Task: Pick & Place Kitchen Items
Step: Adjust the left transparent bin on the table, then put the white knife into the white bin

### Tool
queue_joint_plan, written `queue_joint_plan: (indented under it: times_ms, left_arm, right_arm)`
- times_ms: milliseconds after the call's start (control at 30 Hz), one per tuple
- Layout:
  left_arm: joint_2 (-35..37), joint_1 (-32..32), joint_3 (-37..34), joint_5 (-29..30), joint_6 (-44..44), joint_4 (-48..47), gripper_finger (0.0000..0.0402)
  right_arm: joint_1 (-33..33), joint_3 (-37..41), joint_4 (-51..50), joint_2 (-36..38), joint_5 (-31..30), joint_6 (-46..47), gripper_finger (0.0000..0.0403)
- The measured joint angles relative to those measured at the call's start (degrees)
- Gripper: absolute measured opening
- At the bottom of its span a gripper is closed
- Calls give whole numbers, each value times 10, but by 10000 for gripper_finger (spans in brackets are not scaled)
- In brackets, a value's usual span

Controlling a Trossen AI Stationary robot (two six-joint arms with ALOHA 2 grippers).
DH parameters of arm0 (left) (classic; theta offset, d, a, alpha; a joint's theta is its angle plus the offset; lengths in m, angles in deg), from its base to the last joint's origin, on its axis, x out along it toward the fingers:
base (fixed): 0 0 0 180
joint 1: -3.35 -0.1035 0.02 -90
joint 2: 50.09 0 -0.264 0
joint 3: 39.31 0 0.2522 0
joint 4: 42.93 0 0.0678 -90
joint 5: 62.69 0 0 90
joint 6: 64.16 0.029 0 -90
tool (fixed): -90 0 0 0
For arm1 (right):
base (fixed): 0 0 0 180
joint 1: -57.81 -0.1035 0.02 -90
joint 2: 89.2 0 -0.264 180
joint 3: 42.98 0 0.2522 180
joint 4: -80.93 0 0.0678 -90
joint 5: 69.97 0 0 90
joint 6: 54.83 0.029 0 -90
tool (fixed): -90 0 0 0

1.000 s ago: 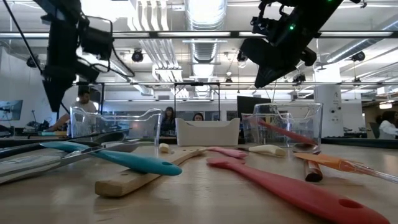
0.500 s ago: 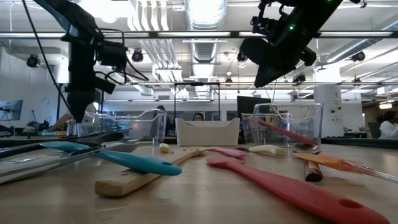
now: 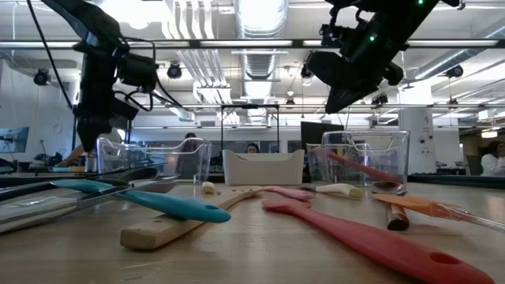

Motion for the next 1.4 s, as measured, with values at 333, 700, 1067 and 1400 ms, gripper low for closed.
queue_joint_plan:
  times_ms: [333,700,1067,1400]
  left_arm:
    - [-9,-34,0,33,39,75,135]
    - [-9,-34,0,-4,57,117,135]
    - [25,-34,15,-2,34,27,135]
    - [140,13,81,-210,-40,-5,135]
  right_arm:
    - [0,0,9,0,0,-1,48]
    - [0,0,10,0,0,-7,48]
    - [0,0,10,0,0,-8,48]
    - [0,0,13,0,0,-7,49]
